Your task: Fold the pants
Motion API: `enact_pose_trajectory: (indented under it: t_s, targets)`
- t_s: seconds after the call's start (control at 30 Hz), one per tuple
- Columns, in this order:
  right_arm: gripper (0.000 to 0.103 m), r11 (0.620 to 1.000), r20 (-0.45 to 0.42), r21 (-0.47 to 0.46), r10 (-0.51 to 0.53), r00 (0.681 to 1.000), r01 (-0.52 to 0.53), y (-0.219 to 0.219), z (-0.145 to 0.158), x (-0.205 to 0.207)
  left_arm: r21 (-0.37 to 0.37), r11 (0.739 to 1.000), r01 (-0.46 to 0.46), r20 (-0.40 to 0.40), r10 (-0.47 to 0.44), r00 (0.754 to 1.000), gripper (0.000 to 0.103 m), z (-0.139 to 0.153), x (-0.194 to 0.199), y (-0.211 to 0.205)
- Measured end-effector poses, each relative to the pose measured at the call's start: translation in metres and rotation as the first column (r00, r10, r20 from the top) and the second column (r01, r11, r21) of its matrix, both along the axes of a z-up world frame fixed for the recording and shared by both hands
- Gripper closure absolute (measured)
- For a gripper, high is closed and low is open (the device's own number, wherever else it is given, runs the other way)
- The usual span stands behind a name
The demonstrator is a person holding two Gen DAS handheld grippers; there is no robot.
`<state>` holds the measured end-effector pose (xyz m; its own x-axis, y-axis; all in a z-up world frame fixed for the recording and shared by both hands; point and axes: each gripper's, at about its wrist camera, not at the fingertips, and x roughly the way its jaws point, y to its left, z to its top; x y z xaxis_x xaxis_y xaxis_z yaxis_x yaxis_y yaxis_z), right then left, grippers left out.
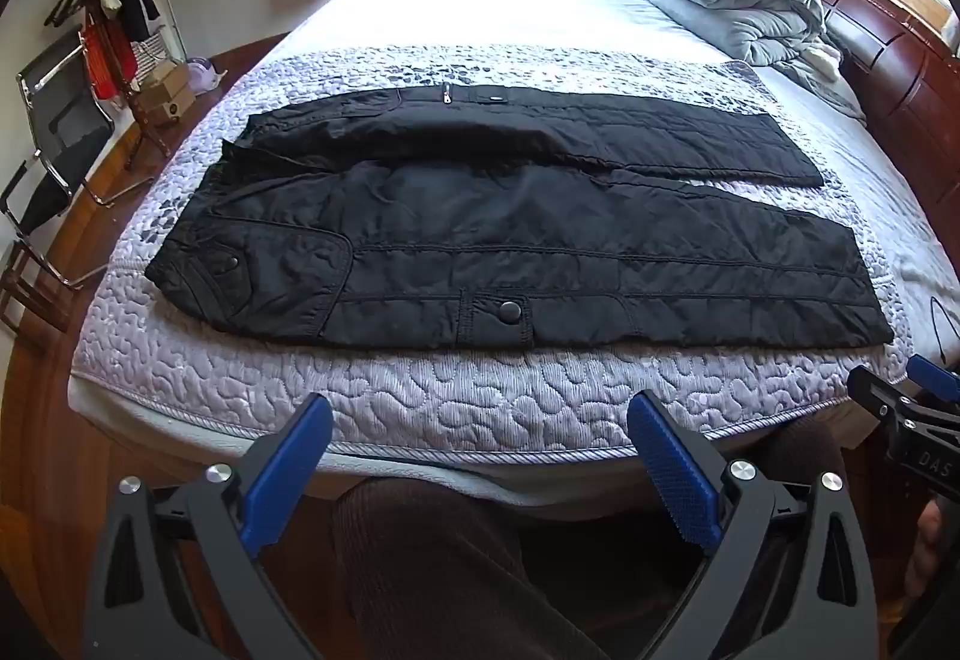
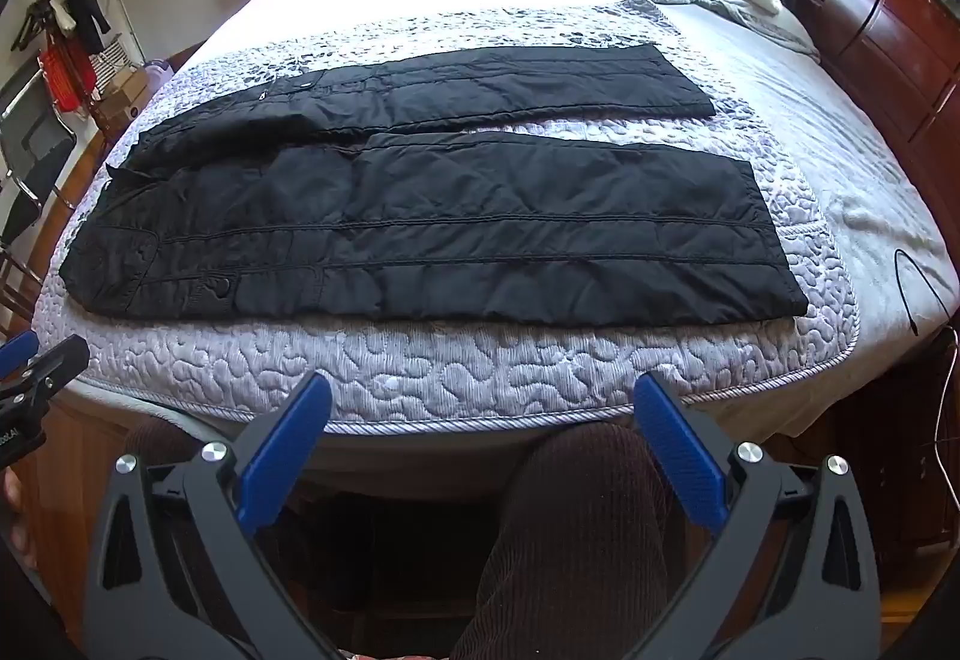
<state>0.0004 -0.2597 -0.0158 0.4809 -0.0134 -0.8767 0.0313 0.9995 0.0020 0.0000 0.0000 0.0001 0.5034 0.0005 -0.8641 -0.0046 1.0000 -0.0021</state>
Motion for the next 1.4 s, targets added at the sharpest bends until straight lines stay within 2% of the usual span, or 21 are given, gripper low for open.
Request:
enact_pose_trajectory:
  t_s: [0.43, 0.73, 1.4]
  targets:
    - [0.002, 1.0, -0.001, 0.001, -0.001, 1.0, 0.001, 0.0, -0.001, 0.001, 0.004, 1.0, -0.002, 0.007, 0.002, 1.0, 0.004, 0.0, 0.0, 0.0]
    - [0.002, 1.0, 0.0, 0.001, -0.001, 1.0, 0.001, 0.0, -0.002, 0.002, 0.002, 1.0, -0.001, 0.008, 0.001, 1.0, 0.004, 0.011, 0.008, 0.002]
    - [0.002, 1.0, -0.002, 0.0, -0.002, 1.0, 0.002, -0.001, -0.003, 0.003, 0.002, 1.0, -0.001, 0.017, 0.001, 1.0, 0.004, 0.005, 0.003, -0.002]
